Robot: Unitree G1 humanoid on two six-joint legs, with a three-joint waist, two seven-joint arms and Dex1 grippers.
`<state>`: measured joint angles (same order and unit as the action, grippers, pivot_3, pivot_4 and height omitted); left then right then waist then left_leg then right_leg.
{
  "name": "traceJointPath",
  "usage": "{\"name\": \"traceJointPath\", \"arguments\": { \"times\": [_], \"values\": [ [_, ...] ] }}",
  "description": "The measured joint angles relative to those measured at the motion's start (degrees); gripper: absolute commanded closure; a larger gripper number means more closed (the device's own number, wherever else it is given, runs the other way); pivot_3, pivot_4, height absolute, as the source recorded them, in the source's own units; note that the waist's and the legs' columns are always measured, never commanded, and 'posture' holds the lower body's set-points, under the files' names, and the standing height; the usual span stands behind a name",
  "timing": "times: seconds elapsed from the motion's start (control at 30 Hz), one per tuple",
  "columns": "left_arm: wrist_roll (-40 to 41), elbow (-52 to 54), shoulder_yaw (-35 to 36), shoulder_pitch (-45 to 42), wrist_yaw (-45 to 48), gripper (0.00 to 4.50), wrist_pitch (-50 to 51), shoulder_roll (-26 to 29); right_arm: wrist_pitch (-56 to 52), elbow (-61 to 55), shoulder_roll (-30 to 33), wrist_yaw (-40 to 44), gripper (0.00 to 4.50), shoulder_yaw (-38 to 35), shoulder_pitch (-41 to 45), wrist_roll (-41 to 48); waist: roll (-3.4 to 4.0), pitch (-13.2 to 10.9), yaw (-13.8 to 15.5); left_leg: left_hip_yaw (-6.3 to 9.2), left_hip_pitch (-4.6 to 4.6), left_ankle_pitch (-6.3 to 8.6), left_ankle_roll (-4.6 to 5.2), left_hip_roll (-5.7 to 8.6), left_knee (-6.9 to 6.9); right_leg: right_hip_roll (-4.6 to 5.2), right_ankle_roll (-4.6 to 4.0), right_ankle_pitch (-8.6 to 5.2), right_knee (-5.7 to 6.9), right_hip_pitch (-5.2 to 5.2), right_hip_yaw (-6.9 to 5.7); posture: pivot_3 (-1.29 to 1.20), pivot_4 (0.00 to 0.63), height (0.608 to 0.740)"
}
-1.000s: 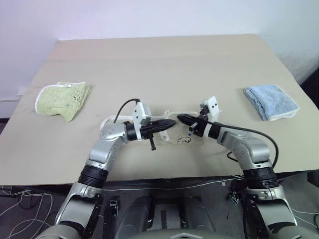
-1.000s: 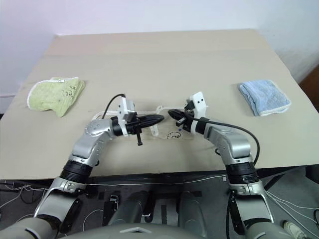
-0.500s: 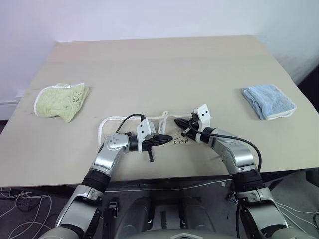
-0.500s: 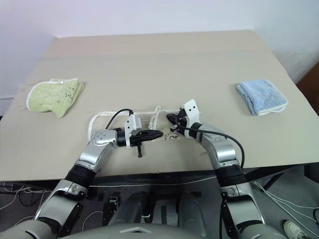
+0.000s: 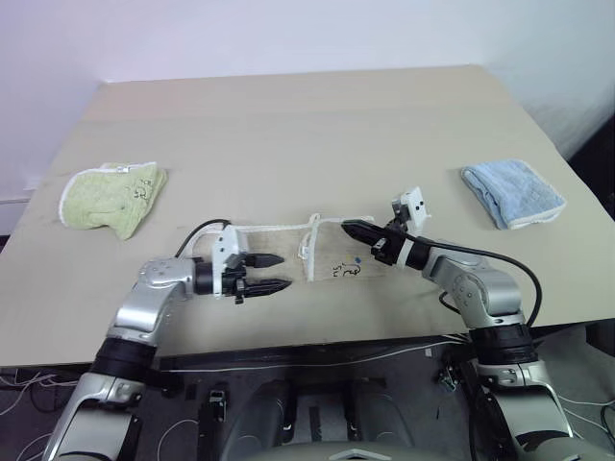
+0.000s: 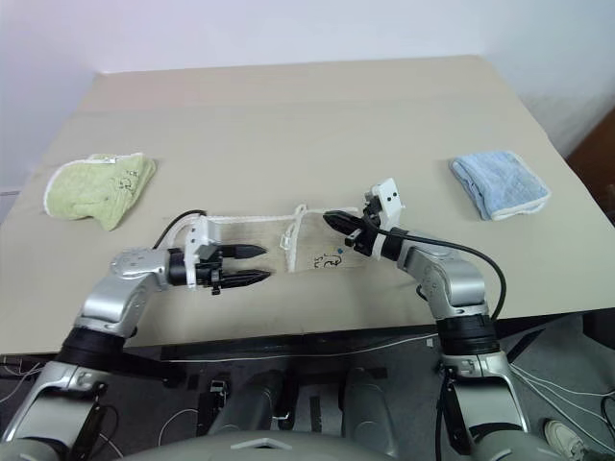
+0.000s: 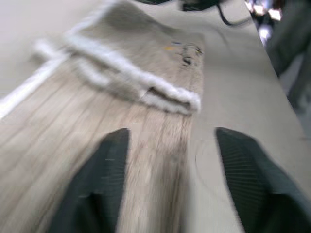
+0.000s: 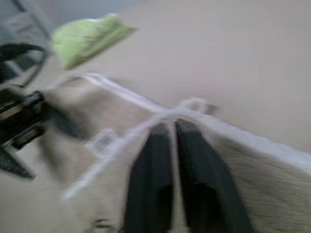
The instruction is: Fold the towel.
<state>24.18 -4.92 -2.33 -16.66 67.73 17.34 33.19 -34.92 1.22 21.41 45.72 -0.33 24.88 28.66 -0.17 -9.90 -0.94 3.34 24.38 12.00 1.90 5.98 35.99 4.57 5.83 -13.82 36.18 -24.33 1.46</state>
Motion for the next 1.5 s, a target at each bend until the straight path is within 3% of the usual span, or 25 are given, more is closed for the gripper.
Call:
{"name": "traceJointPath", "arguments": {
  "times": [0.03,0.07,0.3,0.5,0.7,0.8,0.97,1.07,1.23,1.5],
  "values": [
    [1.6,2.0,2.3,1.5,-0.5,0.12,1.9,1.8,-0.3,-0.5,0.5,0.8,2.87,0.1,-0.1,0.4,0.0,0.0,0.0,0.0,0.0,0.0,0.0,-0.02,0.0,0.0,-0.01,0.0,0.01,-0.01,0.0,0.0,0.15,0.74],
    [2.7,3.3,4.2,2.5,-0.9,0.0,3.3,3.2,-0.6,-0.8,0.9,1.3,2.55,0.1,-0.1,0.7,0.01,0.0,0.0,0.0,0.0,0.0,0.0,-0.02,-0.02,0.0,-0.01,0.0,0.01,-0.02,0.0,0.0,0.15,0.74],
    [13.5,15.0,17.4,6.1,-10.1,0.0,16.6,6.7,0.5,-0.6,3.6,6.6,0.1,3.6,2.0,-0.7,0.0,0.0,0.2,0.0,0.0,0.01,-0.01,-0.01,0.02,0.02,-0.01,-0.01,-0.06,0.0,-0.02,0.0,0.15,0.74],
    [14.7,22.7,27.0,10.4,-32.2,0.0,24.4,1.5,4.2,5.3,3.2,7.6,0.04,5.2,6.0,-4.2,-0.01,0.0,0.0,-0.01,-0.02,0.0,-0.02,-0.02,-0.03,-0.02,0.0,0.0,-0.02,0.01,0.0,0.0,0.15,0.74],
    [32.4,32.0,35.9,17.8,-53.0,0.0,41.7,-7.3,6.1,7.4,2.4,10.6,0.04,7.4,7.6,-6.1,-0.05,0.0,0.3,0.04,-0.01,0.01,-0.02,-0.01,0.1,-0.02,0.02,0.0,0.02,0.02,-0.06,0.0,0.15,0.74],
    [44.2,32.9,39.3,18.4,-61.5,0.0,42.4,-10.2,7.6,8.8,2.6,11.6,0.04,8.0,9.3,-7.4,-0.08,0.0,0.4,0.07,-0.04,0.01,-0.02,-0.01,0.19,-0.02,0.01,0.01,0.03,0.08,-0.09,0.0,0.15,0.74],
    [64.8,34.4,38.3,20.8,-81.0,0.0,39.0,-9.9,9.4,11.3,2.9,13.5,0.04,8.3,11.5,-9.3,-0.09,0.0,0.3,0.07,-0.16,0.01,-0.03,-0.01,0.15,-0.01,-0.01,0.01,0.02,0.17,-0.06,0.0,0.15,0.74],
    [72.5,34.4,35.5,23.5,-89.6,0.0,35.7,-8.0,9.7,12.1,3.3,14.2,0.04,8.6,11.5,-10.1,-0.09,0.0,0.3,0.05,-0.15,0.0,-0.04,-0.01,0.08,-0.01,-0.01,0.0,0.01,0.13,-0.02,0.0,0.15,0.74],
    [80.0,33.4,29.2,27.3,-100.1,0.0,34.2,0.7,9.8,12.1,4.1,15.0,0.04,8.8,11.4,-10.5,-0.08,0.0,0.4,0.04,-0.16,0.0,-0.04,0.0,0.07,-0.02,-0.21,-0.11,0.02,0.13,0.0,0.0,0.15,0.74],
    [80.0,26.2,23.7,21.3,-100.7,0.0,30.8,2.9,9.8,12.0,4.2,14.7,0.04,8.8,11.3,-11.6,-0.06,0.0,0.5,0.04,-0.16,0.0,-0.05,0.03,0.04,-0.01,-0.24,-0.12,-0.01,0.13,-0.01,0.0,0.15,0.74]
  ]
}}
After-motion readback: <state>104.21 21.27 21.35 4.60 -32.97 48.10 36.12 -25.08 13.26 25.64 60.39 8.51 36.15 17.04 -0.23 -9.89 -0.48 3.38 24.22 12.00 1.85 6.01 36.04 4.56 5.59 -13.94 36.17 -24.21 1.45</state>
